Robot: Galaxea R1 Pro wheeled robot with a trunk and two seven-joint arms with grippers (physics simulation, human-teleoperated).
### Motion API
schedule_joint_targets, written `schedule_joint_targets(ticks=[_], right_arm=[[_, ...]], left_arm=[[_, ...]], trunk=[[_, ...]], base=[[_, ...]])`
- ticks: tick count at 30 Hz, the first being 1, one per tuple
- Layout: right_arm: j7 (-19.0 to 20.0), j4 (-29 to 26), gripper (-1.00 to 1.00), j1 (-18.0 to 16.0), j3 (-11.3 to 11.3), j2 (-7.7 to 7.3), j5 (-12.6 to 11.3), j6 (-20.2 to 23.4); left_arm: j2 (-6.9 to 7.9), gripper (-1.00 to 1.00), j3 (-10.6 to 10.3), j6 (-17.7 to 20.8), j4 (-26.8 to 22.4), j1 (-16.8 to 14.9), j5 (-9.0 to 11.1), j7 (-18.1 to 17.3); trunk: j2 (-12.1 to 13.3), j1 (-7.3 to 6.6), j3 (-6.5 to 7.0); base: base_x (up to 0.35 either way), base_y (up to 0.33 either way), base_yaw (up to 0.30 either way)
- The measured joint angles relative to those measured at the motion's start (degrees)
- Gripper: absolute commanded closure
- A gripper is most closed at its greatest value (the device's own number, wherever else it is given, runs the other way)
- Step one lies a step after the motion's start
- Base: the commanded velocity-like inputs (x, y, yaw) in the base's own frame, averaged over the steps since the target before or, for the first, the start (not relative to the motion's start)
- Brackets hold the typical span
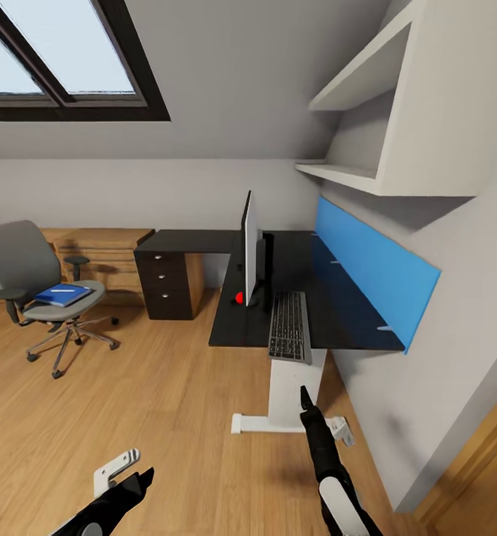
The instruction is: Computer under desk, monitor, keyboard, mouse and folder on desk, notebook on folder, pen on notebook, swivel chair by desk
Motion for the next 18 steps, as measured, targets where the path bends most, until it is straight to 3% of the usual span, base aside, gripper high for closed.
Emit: schedule_joint_targets(ticks=[6,10,11,12,18], right_arm=[[0.0,-0.2,-1.00,0.0,0.0,0.00,-2.3,0.0],[0.0,-0.3,-1.00,0.0,0.0,0.00,-2.8,0.0],[0.1,-0.3,-1.00,0.0,0.0,0.00,-2.9,0.0],[0.1,-0.3,-1.00,0.0,0.1,0.00,-2.9,0.0],[0.1,-1.2,-1.00,0.0,-0.1,-0.08,-2.9,0.0]], left_arm=[[0.16,-1.00,-1.2,1.7,-0.4,0.0,0.3,-0.7],[0.30,-1.00,-1.5,6.5,-3.6,0.0,0.4,-4.0],[0.44,-1.00,-1.1,13.7,-8.4,0.0,0.7,-9.8],[0.48,-1.00,-0.6,15.6,-9.5,0.0,0.6,-11.3],[0.52,-1.00,0.6,18.4,-10.8,0.0,0.7,-13.3]], trunk=[[-2.4,1.32,-1.08],[-4.0,2.20,-1.80],[-4.4,2.41,-1.97],[-4.8,2.64,-2.16],[-7.2,3.96,-3.23]], base=[[0.000,0.000,0.000],[0.000,0.000,0.000],[0.000,0.000,0.000],[0.000,0.000,0.000],[0.000,0.000,0.000]])
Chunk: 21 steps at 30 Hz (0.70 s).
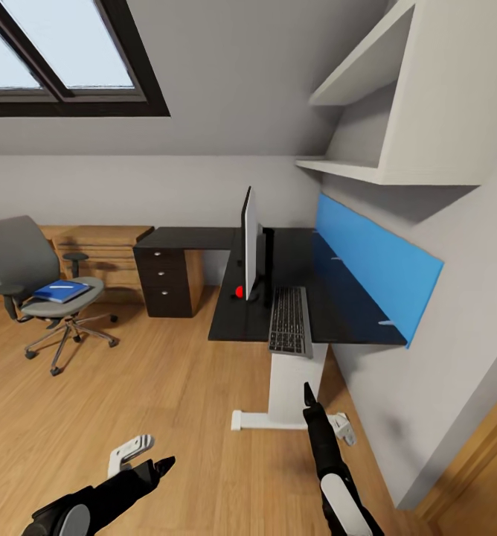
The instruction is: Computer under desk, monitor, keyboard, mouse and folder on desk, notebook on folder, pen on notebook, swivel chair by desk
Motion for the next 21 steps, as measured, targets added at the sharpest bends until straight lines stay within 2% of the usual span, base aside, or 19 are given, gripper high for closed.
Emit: schedule_joint_targets(ticks=[5,17,21], right_arm=[[0.8,-0.3,-1.00,0.0,0.0,-0.01,0.1,-0.1],[1.6,-0.2,-1.00,0.0,0.0,-0.01,0.1,-0.1],[1.6,-0.2,-1.00,0.0,-0.1,0.04,0.1,-0.1]], left_arm=[[0.00,-1.00,0.2,0.3,-0.1,0.0,-0.1,-0.2],[0.00,-1.00,0.2,0.3,-0.2,0.0,-0.2,-0.1],[0.00,-1.00,0.2,0.3,-0.2,0.0,-0.2,-0.1]], trunk=[[-2.0,1.10,-0.90],[-6.8,3.72,-3.05],[-8.4,4.61,-3.77]], base=[[0.006,0.045,0.000],[0.110,0.216,0.000],[0.063,0.104,0.000]])
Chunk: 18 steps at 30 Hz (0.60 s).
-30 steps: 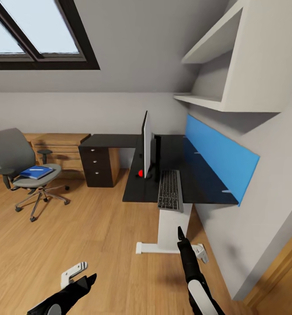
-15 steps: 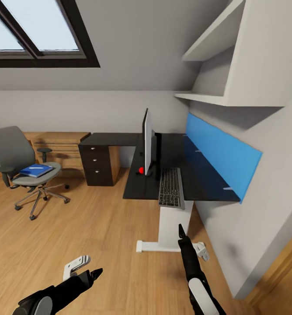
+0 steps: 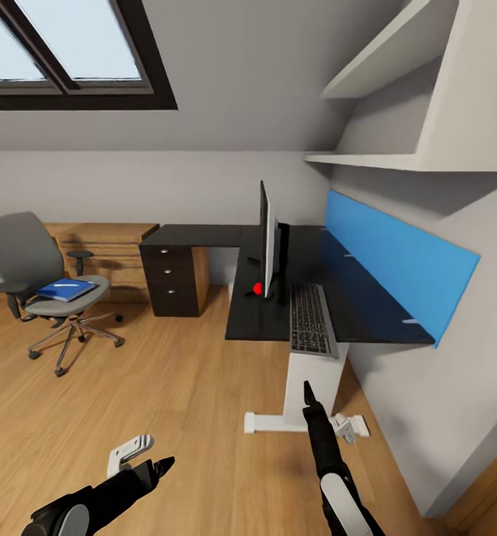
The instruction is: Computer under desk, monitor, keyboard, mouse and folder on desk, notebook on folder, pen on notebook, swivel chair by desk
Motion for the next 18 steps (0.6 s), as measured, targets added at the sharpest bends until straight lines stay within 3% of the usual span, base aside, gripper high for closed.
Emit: schedule_joint_targets(ticks=[12,18], right_arm=[[0.0,0.1,-1.00,0.0,-0.4,-0.05,-0.2,-0.2],[0.0,0.1,-1.00,0.0,-0.5,-0.18,-0.2,-0.2]], left_arm=[[0.00,-1.00,0.0,0.0,0.1,0.0,-0.1,0.0],[-0.04,-1.00,0.0,-0.1,0.2,0.0,-0.2,0.0]], trunk=[[-4.8,2.64,-2.15],[-4.8,2.65,-2.16]], base=[[0.009,0.015,0.000],[0.000,0.000,0.000]])
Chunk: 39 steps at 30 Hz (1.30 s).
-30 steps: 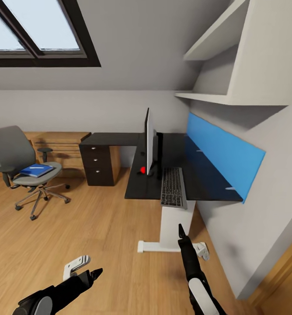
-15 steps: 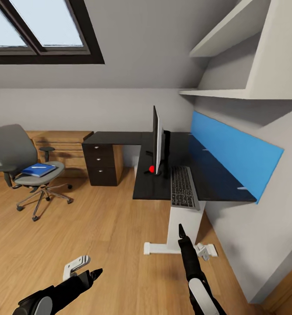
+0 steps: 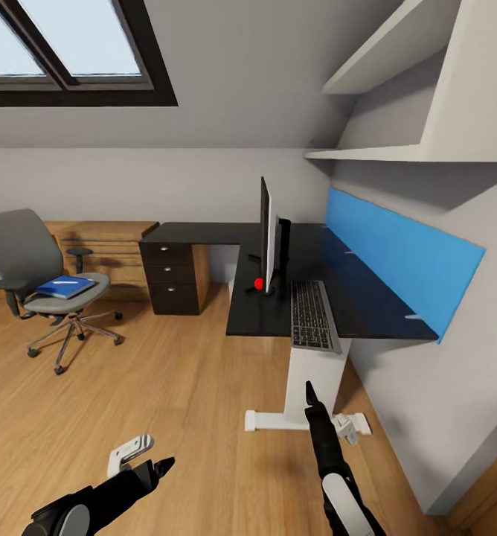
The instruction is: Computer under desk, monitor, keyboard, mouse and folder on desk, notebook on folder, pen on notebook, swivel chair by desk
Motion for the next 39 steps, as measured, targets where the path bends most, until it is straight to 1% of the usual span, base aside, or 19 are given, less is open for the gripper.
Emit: schedule_joint_targets(ticks=[9,14,20,25,33,39], right_arm=[[0.0,0.0,-1.00,0.0,-0.1,-0.07,0.0,0.0],[0.0,0.0,-1.00,0.0,-0.1,-0.10,0.1,0.0],[-0.1,0.1,-1.00,0.0,-0.1,-0.06,0.1,0.0],[-0.1,0.2,-1.00,0.0,0.0,-0.05,0.1,-0.1],[-0.2,0.2,-1.00,0.0,-0.1,-0.12,0.2,-0.1],[-0.2,0.3,-1.00,0.0,-0.1,-0.13,0.2,-0.1]], left_arm=[[-0.04,-1.00,-0.1,-0.2,1.4,0.0,-0.1,0.1],[-0.05,-1.00,0.0,-0.3,1.7,0.0,-0.1,0.1],[-0.02,-1.00,0.0,-0.3,1.7,0.0,0.0,0.0],[0.03,-1.00,0.0,-0.3,2.1,0.0,0.1,0.0],[0.04,-1.00,0.1,-0.3,2.7,0.0,0.1,0.1],[0.04,-1.00,0.0,-0.3,2.8,0.0,0.0,0.2]], trunk=[[0.0,0.00,0.00],[0.0,-0.03,0.00],[0.0,-0.01,0.00],[0.0,-0.02,0.00],[0.0,0.00,0.00],[2.4,-1.31,1.07]], base=[[0.007,0.000,0.000],[0.206,0.000,0.000],[0.058,0.000,0.000],[0.189,0.000,0.000],[0.037,0.000,0.000],[0.004,0.000,0.000]])
